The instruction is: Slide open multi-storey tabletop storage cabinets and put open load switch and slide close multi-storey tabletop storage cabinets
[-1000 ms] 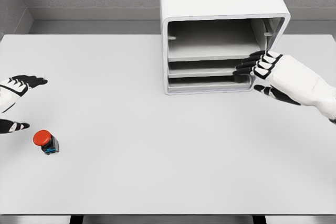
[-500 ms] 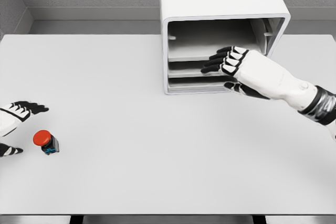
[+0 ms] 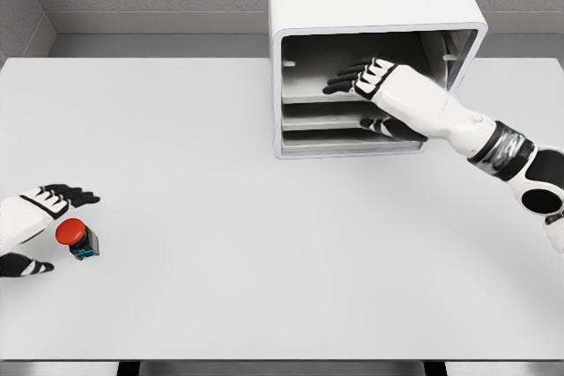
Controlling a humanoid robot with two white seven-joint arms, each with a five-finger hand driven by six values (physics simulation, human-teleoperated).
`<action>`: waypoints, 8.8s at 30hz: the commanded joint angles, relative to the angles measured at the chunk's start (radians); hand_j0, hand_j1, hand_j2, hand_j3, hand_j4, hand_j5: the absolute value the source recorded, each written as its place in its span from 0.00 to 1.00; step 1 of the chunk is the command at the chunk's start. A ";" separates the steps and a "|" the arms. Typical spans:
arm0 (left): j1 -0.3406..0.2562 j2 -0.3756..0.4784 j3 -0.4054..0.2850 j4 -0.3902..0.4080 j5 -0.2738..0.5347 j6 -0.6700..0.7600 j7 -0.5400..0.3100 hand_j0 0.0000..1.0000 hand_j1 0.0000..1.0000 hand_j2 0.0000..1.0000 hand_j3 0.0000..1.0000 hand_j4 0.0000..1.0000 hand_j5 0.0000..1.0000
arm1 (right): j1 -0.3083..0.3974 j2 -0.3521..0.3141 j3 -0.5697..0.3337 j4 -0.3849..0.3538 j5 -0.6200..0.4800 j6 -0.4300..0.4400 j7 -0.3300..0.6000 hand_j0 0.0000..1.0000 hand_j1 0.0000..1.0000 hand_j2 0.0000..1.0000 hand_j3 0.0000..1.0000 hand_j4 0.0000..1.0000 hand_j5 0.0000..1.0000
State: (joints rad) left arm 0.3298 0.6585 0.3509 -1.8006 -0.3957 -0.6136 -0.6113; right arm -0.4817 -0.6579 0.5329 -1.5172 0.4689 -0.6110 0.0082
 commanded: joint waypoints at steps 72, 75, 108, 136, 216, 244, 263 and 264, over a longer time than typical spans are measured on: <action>-0.040 0.000 -0.018 0.000 0.009 0.003 0.000 0.38 0.38 0.38 0.38 0.38 0.38 | 0.026 -0.140 0.053 -0.029 -0.058 0.000 0.065 0.85 0.85 0.85 0.85 0.85 0.85; -0.051 0.000 -0.020 0.000 0.009 0.003 0.000 0.38 0.38 0.38 0.38 0.38 0.38 | 0.037 -0.150 0.053 -0.038 -0.061 0.000 0.065 0.85 0.85 0.85 0.85 0.85 0.85; -0.206 -0.014 -0.062 0.000 0.021 0.003 0.000 0.38 0.38 0.38 0.38 0.38 0.38 | 0.146 -0.253 -0.028 -0.198 -0.125 0.000 0.067 0.86 0.86 0.86 0.86 0.86 0.86; -0.365 -0.120 -0.188 -0.002 0.021 0.003 0.000 0.38 0.38 0.38 0.38 0.38 0.38 | 0.196 -0.285 -0.252 -0.242 -0.268 0.000 0.069 0.86 0.86 0.86 0.86 0.86 0.86; -0.732 -0.537 -0.497 0.000 -0.074 0.003 0.000 0.40 0.40 0.40 0.40 0.40 0.40 | 0.413 -0.402 -0.363 -0.017 -0.265 0.000 0.067 0.56 0.56 0.56 0.56 0.56 0.56; -0.802 -0.658 -0.556 0.116 -0.307 0.003 0.000 0.40 0.40 0.40 0.40 0.40 0.40 | 0.538 -0.384 -0.353 -0.066 -0.262 0.000 0.065 0.66 0.66 0.66 0.66 0.66 0.66; -0.845 -0.658 -0.644 0.168 -0.361 0.003 0.000 0.40 0.40 0.40 0.40 0.40 0.40 | 0.575 -0.382 -0.350 -0.147 -0.268 0.000 0.061 0.66 0.66 0.66 0.66 0.66 0.66; -0.845 -0.658 -0.652 0.167 -0.361 0.003 0.000 0.40 0.40 0.40 0.40 0.40 0.40 | 0.575 -0.382 -0.350 -0.147 -0.268 0.000 0.061 0.66 0.66 0.66 0.66 0.66 0.66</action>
State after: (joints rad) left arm -0.5154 0.0002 -0.2888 -1.6295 -0.7614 -0.6139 -0.6118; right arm 0.0936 -1.0384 0.1829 -1.6577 0.2077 -0.6114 0.0696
